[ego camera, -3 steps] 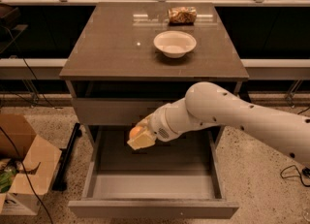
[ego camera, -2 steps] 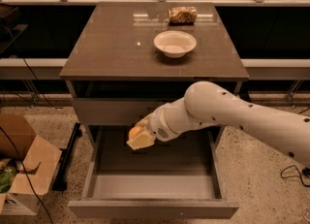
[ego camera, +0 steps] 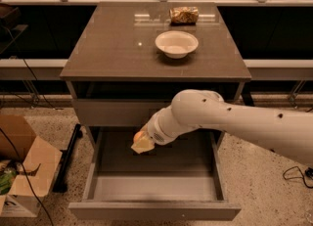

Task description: Place orange into middle drawer

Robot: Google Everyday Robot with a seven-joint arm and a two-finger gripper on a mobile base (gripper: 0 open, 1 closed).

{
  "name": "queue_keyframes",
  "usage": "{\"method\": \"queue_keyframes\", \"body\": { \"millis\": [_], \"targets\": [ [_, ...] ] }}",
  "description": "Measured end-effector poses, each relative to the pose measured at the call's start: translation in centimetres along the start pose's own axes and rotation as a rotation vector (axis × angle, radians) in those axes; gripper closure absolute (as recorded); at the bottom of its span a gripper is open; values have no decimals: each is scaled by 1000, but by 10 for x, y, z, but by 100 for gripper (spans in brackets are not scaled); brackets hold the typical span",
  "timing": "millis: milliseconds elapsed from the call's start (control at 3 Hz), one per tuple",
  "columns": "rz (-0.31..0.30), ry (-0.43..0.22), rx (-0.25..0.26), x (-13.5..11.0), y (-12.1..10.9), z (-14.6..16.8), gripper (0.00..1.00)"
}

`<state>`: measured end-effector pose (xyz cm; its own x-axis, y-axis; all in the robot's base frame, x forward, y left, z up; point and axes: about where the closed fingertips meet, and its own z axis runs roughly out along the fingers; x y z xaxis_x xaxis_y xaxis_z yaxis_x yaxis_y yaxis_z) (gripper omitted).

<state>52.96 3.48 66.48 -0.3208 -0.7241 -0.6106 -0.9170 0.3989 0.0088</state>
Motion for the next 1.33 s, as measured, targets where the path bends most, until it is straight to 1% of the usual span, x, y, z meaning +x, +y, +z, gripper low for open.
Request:
{"method": "queue_keyframes", "body": {
  "millis": [333, 1000, 1333],
  "targets": [
    [56, 22, 22, 34, -8, 28, 100],
    [169, -43, 55, 101, -20, 79, 100],
    [271, -46, 31, 137, -25, 107, 100]
  ]
}}
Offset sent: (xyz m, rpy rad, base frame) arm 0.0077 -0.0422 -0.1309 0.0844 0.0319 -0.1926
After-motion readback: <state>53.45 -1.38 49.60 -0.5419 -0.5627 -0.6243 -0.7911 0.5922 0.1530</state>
